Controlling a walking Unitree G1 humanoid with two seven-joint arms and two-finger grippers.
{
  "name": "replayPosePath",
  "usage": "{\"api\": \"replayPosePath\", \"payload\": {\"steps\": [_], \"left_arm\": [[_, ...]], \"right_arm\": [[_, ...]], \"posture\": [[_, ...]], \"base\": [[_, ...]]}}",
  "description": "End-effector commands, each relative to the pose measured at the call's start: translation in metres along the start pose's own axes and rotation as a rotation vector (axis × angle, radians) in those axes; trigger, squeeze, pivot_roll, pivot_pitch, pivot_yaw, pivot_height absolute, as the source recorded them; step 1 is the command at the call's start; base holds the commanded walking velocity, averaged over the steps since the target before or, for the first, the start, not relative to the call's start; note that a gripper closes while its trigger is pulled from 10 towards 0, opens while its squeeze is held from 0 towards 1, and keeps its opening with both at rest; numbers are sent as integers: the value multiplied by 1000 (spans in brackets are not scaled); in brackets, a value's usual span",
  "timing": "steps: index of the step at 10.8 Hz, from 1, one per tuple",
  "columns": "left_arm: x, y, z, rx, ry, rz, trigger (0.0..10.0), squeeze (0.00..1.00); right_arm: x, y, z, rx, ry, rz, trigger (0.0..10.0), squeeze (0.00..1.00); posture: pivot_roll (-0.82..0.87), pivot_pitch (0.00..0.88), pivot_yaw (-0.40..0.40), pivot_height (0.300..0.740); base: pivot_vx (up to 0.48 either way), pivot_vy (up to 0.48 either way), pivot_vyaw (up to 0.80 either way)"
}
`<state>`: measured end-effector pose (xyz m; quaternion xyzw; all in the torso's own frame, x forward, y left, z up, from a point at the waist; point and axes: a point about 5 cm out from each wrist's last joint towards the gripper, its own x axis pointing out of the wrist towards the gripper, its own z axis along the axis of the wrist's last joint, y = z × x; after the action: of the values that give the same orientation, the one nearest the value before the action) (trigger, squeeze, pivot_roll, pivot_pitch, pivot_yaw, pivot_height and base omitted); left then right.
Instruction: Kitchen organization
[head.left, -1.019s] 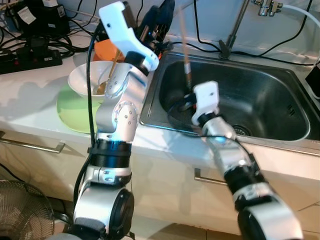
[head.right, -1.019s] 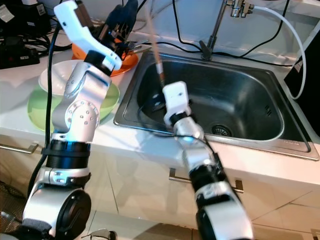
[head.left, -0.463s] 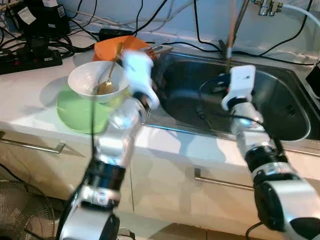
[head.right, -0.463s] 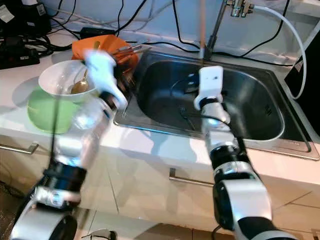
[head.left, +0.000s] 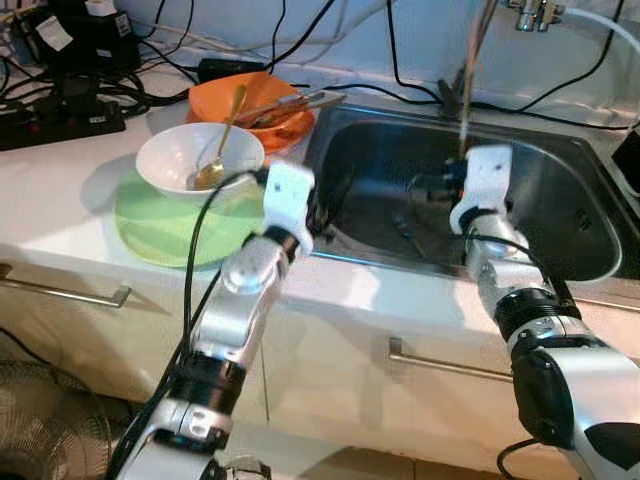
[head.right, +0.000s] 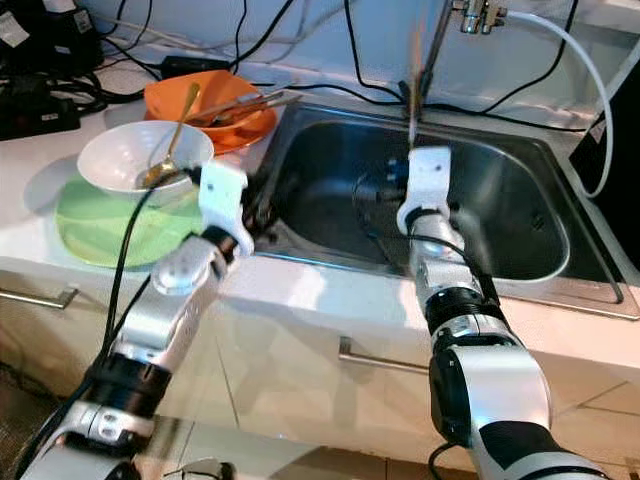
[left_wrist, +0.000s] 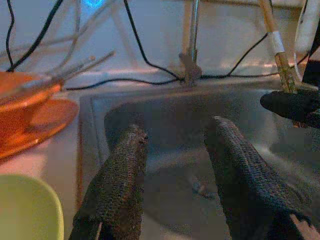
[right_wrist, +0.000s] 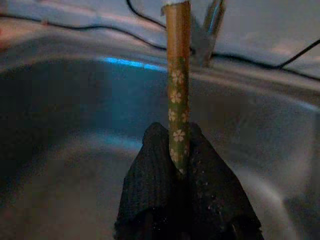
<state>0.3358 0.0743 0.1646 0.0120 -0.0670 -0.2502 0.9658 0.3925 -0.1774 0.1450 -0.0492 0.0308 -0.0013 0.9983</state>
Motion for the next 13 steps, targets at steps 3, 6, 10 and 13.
{"api": "replayPosePath", "payload": {"steps": [3,6,10,13], "left_arm": [[-3,-8,-8,9,27,-38,10000,0],[-5,-13,-14,7,58,-73,10000,0],[-9,-16,-21,14,104,-100,10000,0],[-10,-17,-24,17,122,-106,10000,0]], "right_arm": [[3,6,-6,-43,110,48,10000,0],[2,8,-15,-14,234,49,10000,0],[-1,8,-25,50,347,31,10000,0],[-3,14,-30,59,370,52,10000,1000]], "posture": [[84,0,-48,740],[90,0,-54,740],[105,0,-65,740],[106,0,-67,740]], "base": [[0,0,0],[0,0,0],[0,0,0],[0,0,0]]}}
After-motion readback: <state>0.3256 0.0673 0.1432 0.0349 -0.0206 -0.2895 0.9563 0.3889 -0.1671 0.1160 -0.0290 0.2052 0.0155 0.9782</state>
